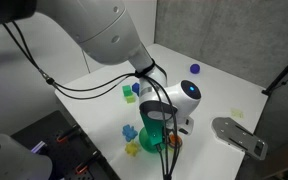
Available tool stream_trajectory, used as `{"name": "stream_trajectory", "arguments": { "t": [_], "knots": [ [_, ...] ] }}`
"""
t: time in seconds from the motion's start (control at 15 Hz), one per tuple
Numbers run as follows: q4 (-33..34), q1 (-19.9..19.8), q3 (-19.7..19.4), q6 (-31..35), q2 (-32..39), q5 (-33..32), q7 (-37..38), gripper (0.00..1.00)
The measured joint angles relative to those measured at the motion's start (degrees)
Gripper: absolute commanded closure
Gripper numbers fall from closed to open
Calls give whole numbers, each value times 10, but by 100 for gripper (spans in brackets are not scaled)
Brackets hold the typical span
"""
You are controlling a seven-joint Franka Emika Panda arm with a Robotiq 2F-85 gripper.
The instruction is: Put the green bear toy in the green bowl
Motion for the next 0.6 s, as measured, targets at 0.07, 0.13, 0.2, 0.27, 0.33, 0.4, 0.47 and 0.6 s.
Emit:
{"name": "stream_trajectory", "arguments": {
  "t": [0.07, 0.13, 0.2, 0.27, 0.33, 0.4, 0.47, 0.6],
  "knots": [
    [2, -2, 2, 7, 8, 0, -2, 93],
    [3, -3, 3, 15, 16, 0, -5, 93],
    [5, -5, 6, 22, 23, 0, -6, 93],
    [8, -6, 9, 28, 30, 0, -8, 93],
    [12, -8, 12, 32, 36, 0, -9, 93],
    [15, -11, 17, 35, 43, 0, -10, 93],
    [19, -13, 21, 37, 49, 0, -12, 93],
    [26, -19, 32, 40, 62, 0, -17, 93]
  ]
}}
